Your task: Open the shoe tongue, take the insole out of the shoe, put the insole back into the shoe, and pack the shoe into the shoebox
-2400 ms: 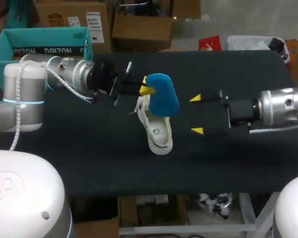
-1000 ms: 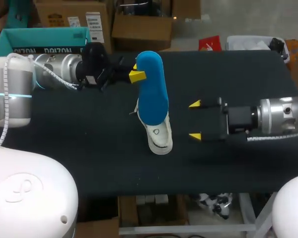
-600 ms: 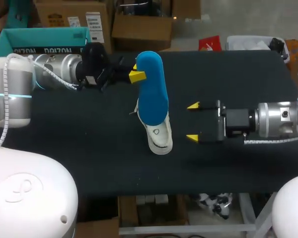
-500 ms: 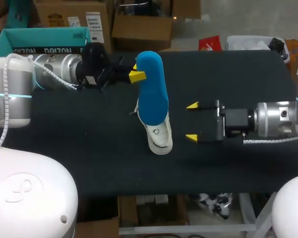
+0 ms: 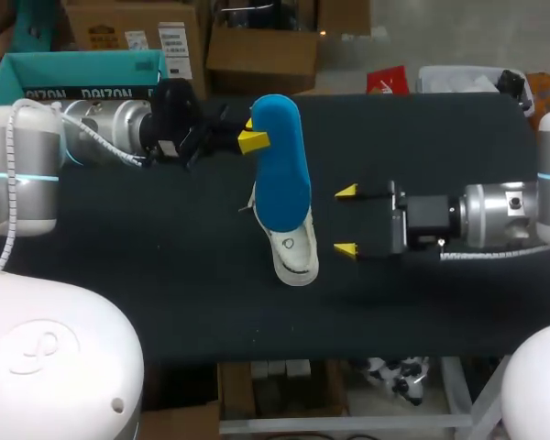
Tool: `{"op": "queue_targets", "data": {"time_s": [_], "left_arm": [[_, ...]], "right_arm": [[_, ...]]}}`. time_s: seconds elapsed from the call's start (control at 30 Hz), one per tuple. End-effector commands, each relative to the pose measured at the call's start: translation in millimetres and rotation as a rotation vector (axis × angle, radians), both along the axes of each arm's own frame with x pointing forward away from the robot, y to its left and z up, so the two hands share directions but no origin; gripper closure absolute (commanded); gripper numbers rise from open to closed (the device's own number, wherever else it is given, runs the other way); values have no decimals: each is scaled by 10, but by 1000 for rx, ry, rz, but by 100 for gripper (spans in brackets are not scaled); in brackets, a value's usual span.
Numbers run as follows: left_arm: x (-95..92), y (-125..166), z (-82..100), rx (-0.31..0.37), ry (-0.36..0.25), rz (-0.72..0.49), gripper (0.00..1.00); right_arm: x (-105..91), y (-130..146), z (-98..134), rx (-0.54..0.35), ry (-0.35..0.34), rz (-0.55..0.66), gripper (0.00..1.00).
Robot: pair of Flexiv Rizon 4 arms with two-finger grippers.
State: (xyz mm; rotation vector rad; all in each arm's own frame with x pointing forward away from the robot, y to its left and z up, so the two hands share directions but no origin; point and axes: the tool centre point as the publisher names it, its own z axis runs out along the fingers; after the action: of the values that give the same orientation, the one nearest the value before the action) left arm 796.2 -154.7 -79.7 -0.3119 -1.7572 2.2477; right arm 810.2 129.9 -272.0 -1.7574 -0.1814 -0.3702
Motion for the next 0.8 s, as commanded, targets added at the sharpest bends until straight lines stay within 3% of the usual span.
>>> {"op": "queue_targets", "data": {"time_s": [0.03, 0.3, 0.8], "left_arm": [[-5, -11, 0, 0, 1, 3, 100], [-5, -11, 0, 0, 1, 3, 100], [-5, -11, 0, 0, 1, 3, 100]], "right_arm": [[10, 38, -22, 16, 9, 1, 0], [2, 167, 36, 7, 31, -3, 0], [2, 167, 36, 7, 31, -3, 0]]}}
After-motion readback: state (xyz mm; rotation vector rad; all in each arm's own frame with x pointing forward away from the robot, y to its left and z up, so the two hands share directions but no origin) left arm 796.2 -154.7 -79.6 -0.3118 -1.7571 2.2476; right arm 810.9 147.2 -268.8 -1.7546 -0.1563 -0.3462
